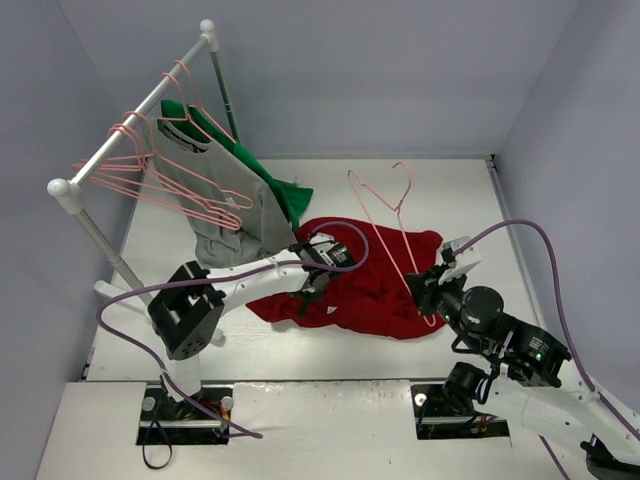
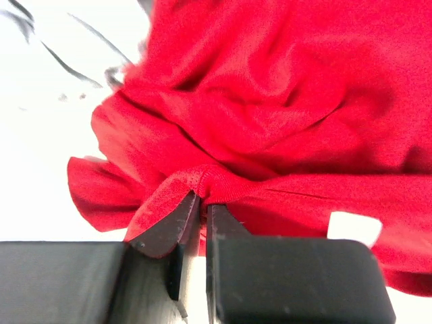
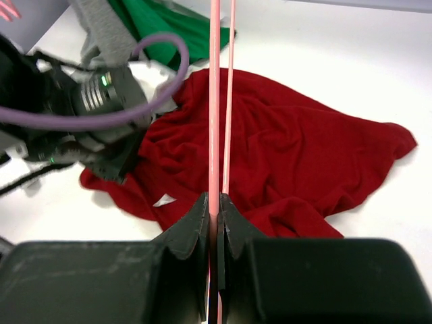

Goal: Place the t-shirt on the hanger

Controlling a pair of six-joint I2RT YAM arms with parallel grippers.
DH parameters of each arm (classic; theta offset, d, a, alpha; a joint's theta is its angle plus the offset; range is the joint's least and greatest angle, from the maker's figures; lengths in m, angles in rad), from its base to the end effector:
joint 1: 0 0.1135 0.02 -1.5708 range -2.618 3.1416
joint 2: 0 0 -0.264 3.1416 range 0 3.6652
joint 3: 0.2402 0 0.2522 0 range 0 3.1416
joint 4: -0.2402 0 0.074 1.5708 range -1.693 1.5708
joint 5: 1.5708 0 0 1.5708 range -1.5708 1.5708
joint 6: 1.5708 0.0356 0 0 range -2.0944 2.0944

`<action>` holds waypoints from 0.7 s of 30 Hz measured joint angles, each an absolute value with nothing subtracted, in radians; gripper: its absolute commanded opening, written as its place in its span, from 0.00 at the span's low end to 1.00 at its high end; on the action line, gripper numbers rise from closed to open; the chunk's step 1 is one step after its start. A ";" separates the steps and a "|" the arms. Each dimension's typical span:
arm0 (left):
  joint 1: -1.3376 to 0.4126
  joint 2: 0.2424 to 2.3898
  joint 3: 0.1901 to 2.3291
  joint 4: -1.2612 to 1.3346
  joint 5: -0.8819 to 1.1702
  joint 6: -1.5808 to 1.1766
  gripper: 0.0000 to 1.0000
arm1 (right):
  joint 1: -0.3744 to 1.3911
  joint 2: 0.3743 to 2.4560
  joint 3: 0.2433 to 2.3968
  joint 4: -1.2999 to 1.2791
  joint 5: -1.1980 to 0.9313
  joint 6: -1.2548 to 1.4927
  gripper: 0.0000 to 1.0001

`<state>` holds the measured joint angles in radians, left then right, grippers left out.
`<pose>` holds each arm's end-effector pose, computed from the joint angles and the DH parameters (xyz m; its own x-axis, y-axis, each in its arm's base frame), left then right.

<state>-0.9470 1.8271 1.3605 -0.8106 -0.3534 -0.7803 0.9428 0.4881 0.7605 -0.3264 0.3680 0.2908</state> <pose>0.2225 -0.2881 0.2095 -0.8919 0.1095 -0.4387 0.1063 0.9938 0.0318 0.0772 0.0845 0.3552 -0.1863 0.1987 -0.9622 -0.5120 0.8162 0.2677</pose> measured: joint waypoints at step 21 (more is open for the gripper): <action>-0.630 1.677 1.552 -0.830 -0.256 -0.349 0.00 | 0.943 0.486 0.777 -0.414 0.001 0.356 0.00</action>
<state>-0.6297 1.6768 1.5523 -0.8303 -0.2556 -0.3489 0.9428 0.4863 0.7765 -0.4141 0.0013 0.3558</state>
